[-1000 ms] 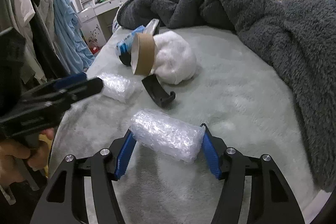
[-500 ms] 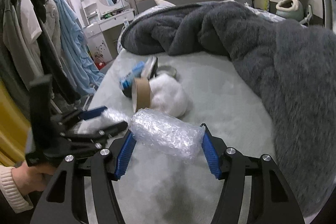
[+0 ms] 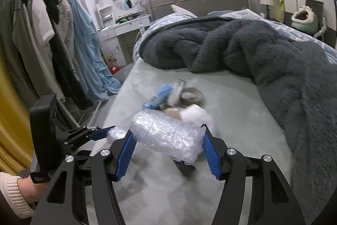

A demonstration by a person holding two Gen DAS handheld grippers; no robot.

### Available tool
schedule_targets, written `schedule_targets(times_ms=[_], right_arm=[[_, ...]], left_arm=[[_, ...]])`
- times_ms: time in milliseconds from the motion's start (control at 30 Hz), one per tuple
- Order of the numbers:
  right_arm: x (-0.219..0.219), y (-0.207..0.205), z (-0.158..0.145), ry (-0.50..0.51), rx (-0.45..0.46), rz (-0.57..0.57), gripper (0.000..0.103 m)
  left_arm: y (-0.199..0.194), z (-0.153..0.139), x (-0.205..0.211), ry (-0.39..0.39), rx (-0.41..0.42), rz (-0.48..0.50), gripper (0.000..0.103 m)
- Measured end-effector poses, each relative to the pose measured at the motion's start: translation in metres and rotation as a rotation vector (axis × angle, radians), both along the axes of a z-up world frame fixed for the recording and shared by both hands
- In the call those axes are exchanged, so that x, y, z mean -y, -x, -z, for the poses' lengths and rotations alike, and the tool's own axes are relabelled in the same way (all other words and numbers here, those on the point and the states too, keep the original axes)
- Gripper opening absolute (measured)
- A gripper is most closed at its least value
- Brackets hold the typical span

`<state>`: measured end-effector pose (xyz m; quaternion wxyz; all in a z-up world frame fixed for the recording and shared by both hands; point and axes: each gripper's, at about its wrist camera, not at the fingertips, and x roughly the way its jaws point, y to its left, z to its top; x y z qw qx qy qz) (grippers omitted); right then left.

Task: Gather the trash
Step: 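Carry the bubble-wrap roll over the teal bin and open the right tool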

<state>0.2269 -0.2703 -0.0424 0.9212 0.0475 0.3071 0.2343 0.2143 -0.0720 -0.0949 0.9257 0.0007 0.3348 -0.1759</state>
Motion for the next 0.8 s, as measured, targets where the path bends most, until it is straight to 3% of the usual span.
schedule_targets(times_ms=[367, 800], right_arm=[[-0.082, -0.006, -0.008, 0.019, 0.002, -0.118, 0.062], [-0.176, -0.006, -0.004, 0.032, -0.035, -0.263, 0.062]], left_arm=[[0.004, 0.003, -0.082, -0.003, -0.048, -0.174, 0.064], [0.016, 0.031, -0.163, -0.037, -0.201, -0.281, 0.064]])
